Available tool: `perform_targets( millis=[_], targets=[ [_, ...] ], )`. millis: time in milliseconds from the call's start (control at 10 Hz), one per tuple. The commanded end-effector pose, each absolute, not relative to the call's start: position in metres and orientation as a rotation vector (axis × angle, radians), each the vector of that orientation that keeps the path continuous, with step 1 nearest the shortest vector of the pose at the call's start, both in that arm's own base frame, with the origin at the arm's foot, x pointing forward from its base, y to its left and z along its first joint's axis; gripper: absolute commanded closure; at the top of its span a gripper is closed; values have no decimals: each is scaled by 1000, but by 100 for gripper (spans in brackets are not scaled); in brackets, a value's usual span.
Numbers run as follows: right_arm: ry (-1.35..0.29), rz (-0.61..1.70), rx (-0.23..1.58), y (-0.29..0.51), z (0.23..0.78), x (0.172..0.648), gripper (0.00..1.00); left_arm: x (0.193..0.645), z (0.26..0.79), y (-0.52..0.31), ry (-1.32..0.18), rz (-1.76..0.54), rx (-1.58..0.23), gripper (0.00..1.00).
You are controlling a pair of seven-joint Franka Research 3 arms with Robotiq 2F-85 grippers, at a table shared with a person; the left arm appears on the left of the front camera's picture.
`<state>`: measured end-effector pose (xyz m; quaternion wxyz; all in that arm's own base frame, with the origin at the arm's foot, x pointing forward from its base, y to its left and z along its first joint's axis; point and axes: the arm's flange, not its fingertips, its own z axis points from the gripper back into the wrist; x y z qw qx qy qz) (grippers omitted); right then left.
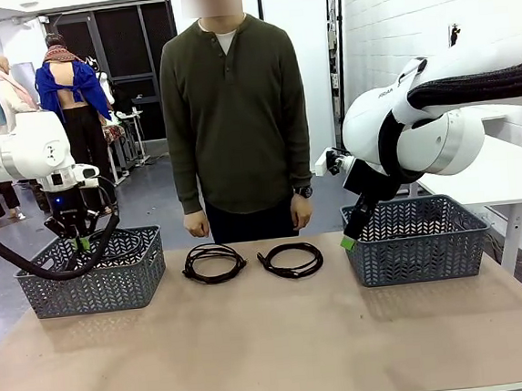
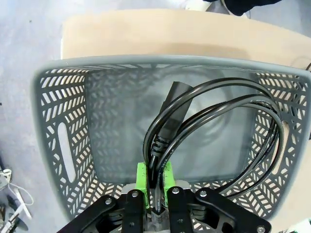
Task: Organize the cables according to human instructions.
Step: Pick up a bundle of cables and place it in the basket indicated by the human.
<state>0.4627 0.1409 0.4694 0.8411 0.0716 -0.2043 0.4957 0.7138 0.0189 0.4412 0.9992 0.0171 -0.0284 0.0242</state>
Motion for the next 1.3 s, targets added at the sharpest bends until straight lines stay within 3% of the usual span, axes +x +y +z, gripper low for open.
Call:
perform_targets(
  millis=[0,100,600,1200],
  targets=[
    [-429,1043,150,141,468,462,0,721,444,22,-69,49,61,100],
    [-429,1043,150,141,468,462,0,720,441,22,-75,53,68,100],
    [-429,1043,150,141,468,462,0,716,443,18,-112,66,59,2],
    [-429,1043,150,141,468,462,0,698,472,13,-103,90,50,0]
  ],
)
